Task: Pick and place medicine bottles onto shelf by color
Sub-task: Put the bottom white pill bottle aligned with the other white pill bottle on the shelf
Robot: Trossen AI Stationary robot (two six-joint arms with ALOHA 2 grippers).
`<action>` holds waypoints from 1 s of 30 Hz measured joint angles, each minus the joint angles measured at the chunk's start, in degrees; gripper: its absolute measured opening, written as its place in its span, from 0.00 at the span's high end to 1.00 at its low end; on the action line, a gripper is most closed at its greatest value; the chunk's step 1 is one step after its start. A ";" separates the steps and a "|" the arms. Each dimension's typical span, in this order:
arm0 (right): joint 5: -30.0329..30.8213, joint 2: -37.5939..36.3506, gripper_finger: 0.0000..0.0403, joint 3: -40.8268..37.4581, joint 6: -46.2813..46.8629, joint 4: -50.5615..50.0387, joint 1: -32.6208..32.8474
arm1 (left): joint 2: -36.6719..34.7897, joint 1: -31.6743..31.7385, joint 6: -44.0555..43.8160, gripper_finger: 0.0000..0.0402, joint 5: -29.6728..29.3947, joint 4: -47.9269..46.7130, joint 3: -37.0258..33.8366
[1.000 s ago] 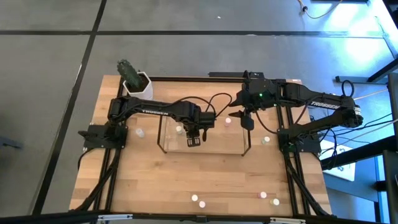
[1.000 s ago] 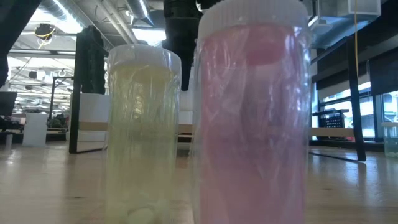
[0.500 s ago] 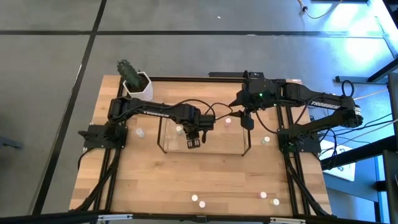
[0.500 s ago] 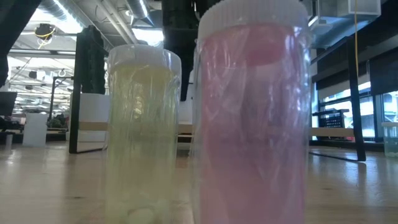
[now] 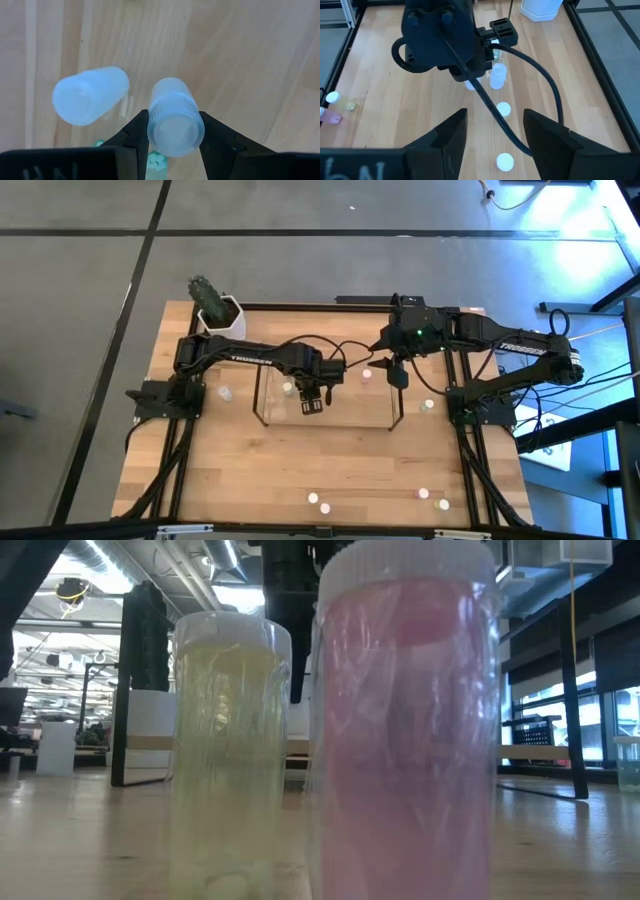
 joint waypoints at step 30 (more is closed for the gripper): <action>0.00 0.00 0.52 0.00 0.00 -0.02 0.00 | -0.15 0.22 0.06 0.70 1.67 3.15 -2.43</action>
